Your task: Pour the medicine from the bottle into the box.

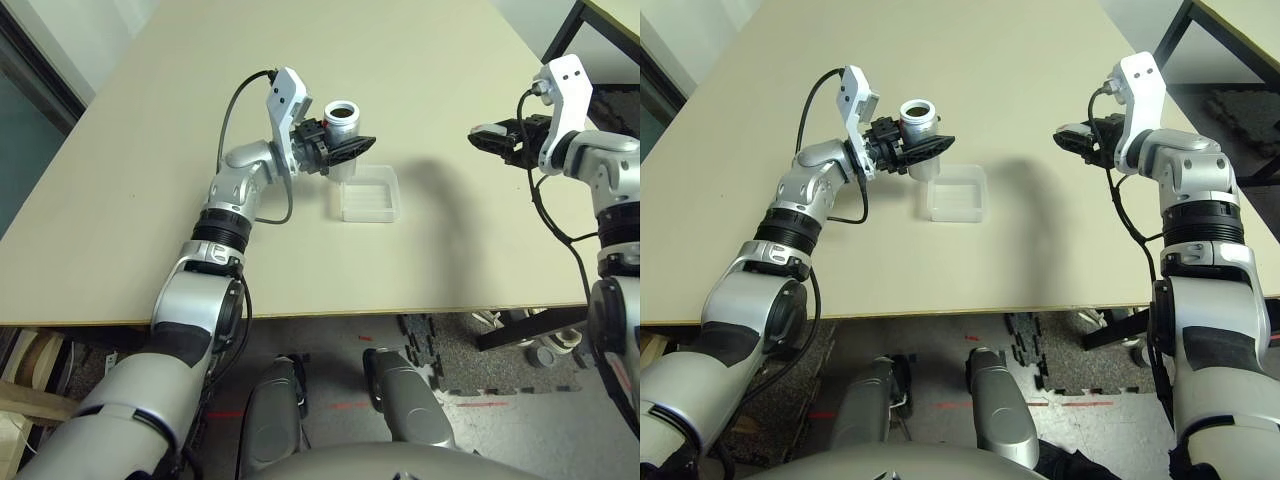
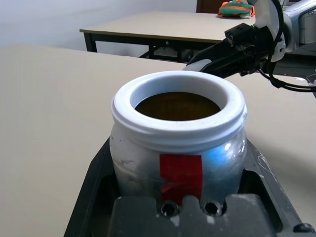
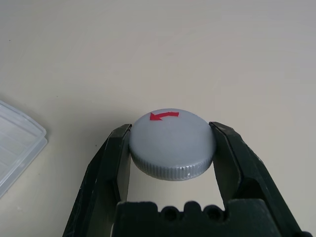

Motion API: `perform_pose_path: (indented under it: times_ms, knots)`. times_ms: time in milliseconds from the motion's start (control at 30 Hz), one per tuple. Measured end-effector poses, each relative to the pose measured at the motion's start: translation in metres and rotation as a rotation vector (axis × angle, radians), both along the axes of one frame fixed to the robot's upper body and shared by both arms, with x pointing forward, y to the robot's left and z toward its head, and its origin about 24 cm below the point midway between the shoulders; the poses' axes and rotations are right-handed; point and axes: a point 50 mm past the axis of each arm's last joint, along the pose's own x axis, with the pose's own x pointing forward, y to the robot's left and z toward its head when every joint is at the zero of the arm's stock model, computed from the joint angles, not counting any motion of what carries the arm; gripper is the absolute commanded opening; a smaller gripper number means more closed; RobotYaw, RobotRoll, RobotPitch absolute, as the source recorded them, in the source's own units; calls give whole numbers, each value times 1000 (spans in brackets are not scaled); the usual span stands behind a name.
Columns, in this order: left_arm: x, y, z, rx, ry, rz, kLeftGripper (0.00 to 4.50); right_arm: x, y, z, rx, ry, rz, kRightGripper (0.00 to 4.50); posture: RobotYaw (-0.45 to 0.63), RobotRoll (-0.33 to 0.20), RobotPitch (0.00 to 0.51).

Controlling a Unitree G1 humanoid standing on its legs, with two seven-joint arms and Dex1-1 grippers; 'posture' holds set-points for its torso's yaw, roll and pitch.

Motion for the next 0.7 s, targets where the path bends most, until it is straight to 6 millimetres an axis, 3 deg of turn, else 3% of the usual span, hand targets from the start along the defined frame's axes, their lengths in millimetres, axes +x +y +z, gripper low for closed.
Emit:
perform_pose_path:
  times_ms: [67,100,233,700]
  knots:
    - [0,0,-2,2,6,2,2628,0,1,0,-5,-4,3,2638,-300,0,136]
    - [0,0,-1,3,3,3,2628,0,1,0,-12,-4,4,3302,-298,0,136]
    - [0,1,-2,9,-2,6,2628,1,1,-3,-19,-1,5,4498,-294,0,137]
    - [2,5,-2,40,-8,30,2628,0,7,-4,-22,15,103,4500,-295,0,135]
